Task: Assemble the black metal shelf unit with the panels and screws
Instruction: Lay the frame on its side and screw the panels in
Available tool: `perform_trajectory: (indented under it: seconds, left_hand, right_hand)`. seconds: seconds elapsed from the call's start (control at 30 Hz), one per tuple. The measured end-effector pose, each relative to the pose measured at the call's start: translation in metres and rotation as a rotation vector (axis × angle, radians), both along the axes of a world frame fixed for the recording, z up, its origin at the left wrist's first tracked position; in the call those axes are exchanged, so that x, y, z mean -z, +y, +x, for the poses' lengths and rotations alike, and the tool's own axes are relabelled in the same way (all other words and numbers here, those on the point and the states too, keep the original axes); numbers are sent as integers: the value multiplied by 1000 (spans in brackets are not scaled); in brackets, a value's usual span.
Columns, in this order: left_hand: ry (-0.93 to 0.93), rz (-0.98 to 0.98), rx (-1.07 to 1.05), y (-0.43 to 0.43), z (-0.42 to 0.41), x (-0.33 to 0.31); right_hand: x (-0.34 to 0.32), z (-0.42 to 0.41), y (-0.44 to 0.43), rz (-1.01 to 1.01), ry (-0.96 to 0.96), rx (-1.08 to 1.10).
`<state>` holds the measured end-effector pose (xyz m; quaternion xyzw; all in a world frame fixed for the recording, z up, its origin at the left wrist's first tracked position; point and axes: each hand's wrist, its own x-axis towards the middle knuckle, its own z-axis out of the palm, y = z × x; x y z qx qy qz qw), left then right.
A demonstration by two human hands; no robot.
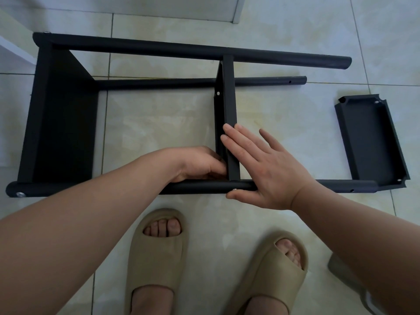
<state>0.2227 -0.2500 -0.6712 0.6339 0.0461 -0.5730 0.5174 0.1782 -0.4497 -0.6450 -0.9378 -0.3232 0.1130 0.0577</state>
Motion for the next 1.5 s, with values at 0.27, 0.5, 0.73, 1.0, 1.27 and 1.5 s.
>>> perform_trajectory:
  seconds: [0.27,0.5,0.73,1.0,1.27,1.5]
  left_hand:
    - [116,-118,-82,4,2,1]
    - [37,-56,-22,1,0,1]
    - [104,-96,-24,3,1,0]
    - [62,-53,-48,3,1,4]
    - [62,-68,-46,0,1,0]
    - [62,-49,-52,2,1,1]
  right_hand:
    - [1,0,-1,7,-10,-4]
    - [2,0,-1,10,-14,-4]
    - [3,0,-1,4,-20,-4]
    - [4,-1,-2,-13,-47,0]
    - [4,0,-2,-40,-69,1]
    - [4,0,-2,-38,-109,-14]
